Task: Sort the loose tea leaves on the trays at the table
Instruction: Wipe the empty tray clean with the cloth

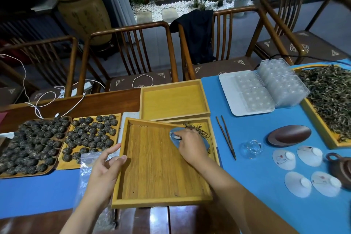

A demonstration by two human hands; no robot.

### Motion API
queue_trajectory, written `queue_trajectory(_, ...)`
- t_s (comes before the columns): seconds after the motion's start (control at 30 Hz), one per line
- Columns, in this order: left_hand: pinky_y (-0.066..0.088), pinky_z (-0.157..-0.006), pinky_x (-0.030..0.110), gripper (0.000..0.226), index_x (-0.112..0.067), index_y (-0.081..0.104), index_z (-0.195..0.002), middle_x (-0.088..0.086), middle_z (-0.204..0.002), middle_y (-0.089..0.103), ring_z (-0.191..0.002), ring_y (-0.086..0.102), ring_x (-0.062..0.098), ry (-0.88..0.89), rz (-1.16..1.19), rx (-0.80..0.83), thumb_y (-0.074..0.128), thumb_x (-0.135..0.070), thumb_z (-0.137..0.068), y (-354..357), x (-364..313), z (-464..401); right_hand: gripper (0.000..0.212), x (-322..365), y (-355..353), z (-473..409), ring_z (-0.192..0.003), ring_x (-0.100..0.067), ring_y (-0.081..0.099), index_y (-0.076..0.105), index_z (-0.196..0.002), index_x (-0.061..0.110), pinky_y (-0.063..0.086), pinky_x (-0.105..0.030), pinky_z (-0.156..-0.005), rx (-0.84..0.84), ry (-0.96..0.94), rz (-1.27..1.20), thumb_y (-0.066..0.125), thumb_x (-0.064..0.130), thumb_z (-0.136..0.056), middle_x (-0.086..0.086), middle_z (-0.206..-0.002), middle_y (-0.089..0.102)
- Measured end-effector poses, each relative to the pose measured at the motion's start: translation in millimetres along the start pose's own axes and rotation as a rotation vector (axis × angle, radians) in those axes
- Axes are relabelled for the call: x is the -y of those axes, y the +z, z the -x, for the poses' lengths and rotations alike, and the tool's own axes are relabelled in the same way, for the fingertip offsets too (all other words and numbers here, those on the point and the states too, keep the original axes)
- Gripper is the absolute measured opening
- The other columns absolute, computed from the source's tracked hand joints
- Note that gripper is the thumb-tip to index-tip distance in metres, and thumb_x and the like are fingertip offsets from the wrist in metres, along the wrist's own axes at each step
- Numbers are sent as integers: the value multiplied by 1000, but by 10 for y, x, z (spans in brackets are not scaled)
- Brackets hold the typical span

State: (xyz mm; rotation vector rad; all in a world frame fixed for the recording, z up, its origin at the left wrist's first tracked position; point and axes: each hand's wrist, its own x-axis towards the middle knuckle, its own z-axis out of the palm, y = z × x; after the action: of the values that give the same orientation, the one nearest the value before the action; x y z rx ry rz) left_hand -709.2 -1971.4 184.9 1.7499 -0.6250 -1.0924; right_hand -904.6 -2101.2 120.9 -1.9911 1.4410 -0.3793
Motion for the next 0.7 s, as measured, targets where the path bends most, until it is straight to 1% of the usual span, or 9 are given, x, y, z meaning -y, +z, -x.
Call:
queue_trajectory(0.1, 54, -44, 25, 25, -33, 58, -112, -11, -72, 75, -61, 72, 15, 16, -28, 6, 58, -18, -93, 17, 3, -24, 43, 142, 3, 76, -107, -24, 50, 63, -122, 15, 45, -37, -93, -76, -92, -94, 45, -3, -87, -5, -122, 64)
queue_trajectory(0.17, 55, -47, 29, 25, -32, 59, -114, -8, -73, 75, -65, 72, 19, 22, -43, 16, 59, -19, -92, 60, 10, -32, 44, 362, 36, 104, -105, -24, 50, 64, -121, 15, 45, -38, -92, -75, -201, -160, 46, -4, -85, -4, -120, 65)
queue_trajectory(0.23, 57, -58, 39, 28, -31, 60, -117, -2, -76, 75, -74, 71, 29, 32, -57, 17, 60, -19, -92, 114, 17, -24, 44, 600, 90, 93, -105, -25, 50, 64, -119, 14, 43, -38, -93, -51, -264, -209, 45, -4, -84, -5, -119, 65)
queue_trajectory(0.3, 53, -76, 50, 28, -33, 62, -115, 1, -77, 74, -84, 68, 36, 60, -78, 27, 61, -18, -91, 141, 21, -8, 43, 764, 136, 49, -106, -28, 49, 63, -120, 13, 43, -39, -94, -35, -278, -212, 45, -4, -84, -6, -120, 64)
queue_trajectory(0.37, 47, -88, 59, 27, -38, 64, -110, 13, -79, 72, -91, 64, 44, 74, -87, 41, 62, -19, -91, 145, 22, 11, 43, 820, 164, -6, -107, -30, 48, 61, -123, 12, 43, -41, -95, -33, -244, -189, 45, -3, -86, -6, -124, 62)
queue_trajectory(0.43, 43, -91, 64, 28, -41, 65, -108, 35, -90, 61, -90, 61, 49, 73, -80, 62, 62, -19, -91, 150, 9, 33, 43, 811, 182, -57, -110, -30, 48, 59, -127, 12, 42, -42, -97, -35, -200, -160, 45, -2, -88, -4, -129, 60)
queue_trajectory(0.5, 41, -92, 66, 28, -40, 65, -107, 43, -91, 55, -85, 60, 47, 66, -79, 75, 61, -17, -91, 159, 14, 43, 43, 796, 201, -85, -113, -29, 47, 57, -128, 14, 40, -42, -99, -38, -170, -116, 45, 0, -89, -2, -132, 58)
queue_trajectory(0.63, 45, -93, 65, 27, -33, 64, -112, 23, -87, 71, -93, 64, 46, 56, -63, 45, 62, -16, -91, 199, 64, 27, 44, 734, 232, -90, -112, -30, 48, 57, -128, 14, 41, -41, -97, -38, -188, -47, 49, -1, -88, -3, -131, 58)
queue_trajectory(0.7, 47, -92, 63, 27, -31, 64, -113, 16, -87, 74, -93, 66, 43, 39, -47, 33, 62, -17, -90, 204, 82, 25, 44, 661, 217, -106, -109, -30, 48, 58, -127, 15, 41, -41, -96, -33, -203, -25, 49, -1, -87, -3, -130, 59)
